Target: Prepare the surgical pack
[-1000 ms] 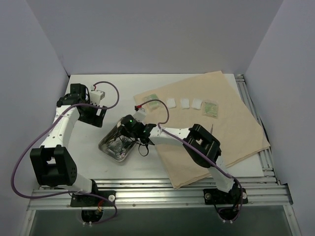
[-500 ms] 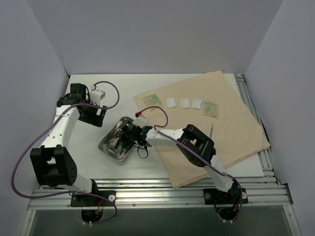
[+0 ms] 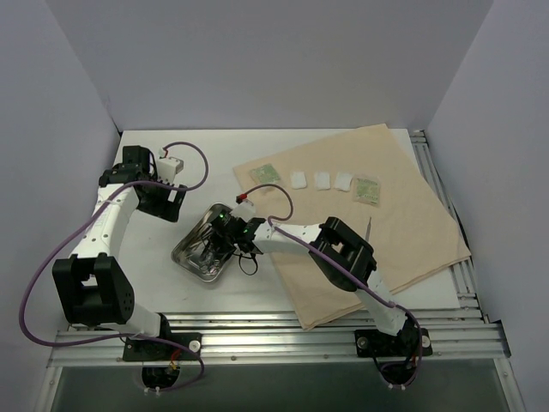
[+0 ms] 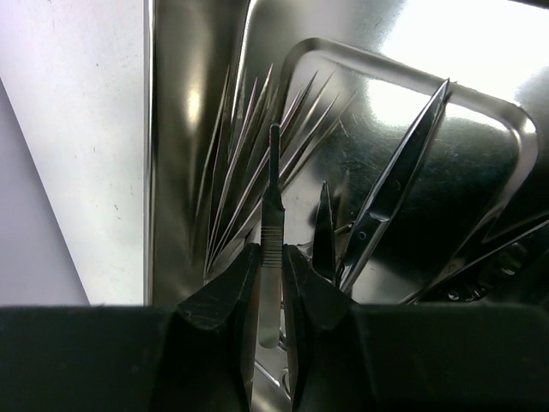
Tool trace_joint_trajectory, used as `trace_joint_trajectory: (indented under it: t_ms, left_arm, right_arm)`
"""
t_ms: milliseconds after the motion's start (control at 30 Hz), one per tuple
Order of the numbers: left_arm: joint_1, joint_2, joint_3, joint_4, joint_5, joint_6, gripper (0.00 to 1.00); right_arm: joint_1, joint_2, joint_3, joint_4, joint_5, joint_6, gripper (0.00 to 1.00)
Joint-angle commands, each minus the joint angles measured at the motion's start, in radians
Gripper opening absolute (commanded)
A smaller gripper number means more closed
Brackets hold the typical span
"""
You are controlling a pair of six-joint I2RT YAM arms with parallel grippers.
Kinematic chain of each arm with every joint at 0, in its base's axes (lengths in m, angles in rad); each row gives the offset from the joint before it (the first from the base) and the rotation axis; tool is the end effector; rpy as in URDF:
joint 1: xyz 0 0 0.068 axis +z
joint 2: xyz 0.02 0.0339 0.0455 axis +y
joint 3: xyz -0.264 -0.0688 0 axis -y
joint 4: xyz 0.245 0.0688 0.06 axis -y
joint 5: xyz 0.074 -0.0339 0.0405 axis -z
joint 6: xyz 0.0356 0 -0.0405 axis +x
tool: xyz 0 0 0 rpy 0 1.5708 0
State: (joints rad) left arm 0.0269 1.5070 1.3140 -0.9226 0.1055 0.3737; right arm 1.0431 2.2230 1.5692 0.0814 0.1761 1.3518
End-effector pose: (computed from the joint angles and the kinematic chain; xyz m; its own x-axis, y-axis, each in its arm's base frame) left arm 0.3032 0.0044 0.2906 -0.8288 0.3409 -0.4438 0.3460 0.9355 0.0724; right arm 0.2586 0.4313 0.1629 -0.8172 0.5064 -0.2752 0.0975 0.5921 0.7999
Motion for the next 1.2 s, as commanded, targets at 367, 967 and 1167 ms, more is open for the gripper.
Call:
trace_joint_trajectory:
  t_ms: [367, 967, 1167]
  left_arm:
    - [0.004, -0.027, -0.007, 0.039, 0.022, 0.007, 0.93]
    - [0.004, -0.039, 0.037, 0.011, 0.025, 0.019, 0.94]
    - [0.004, -0.031, 0.03, 0.013, 0.029, 0.019, 0.96]
  right_arm:
    - [0.011, -0.005, -0.005, -0.048, 0.013, 0.075, 0.21]
    - [-0.09, -0.452, -0.106, -0.074, 0.151, -0.489, 0.34]
    - [-0.374, -0.698, -0.314, -0.336, 0.105, -0.635, 0.7]
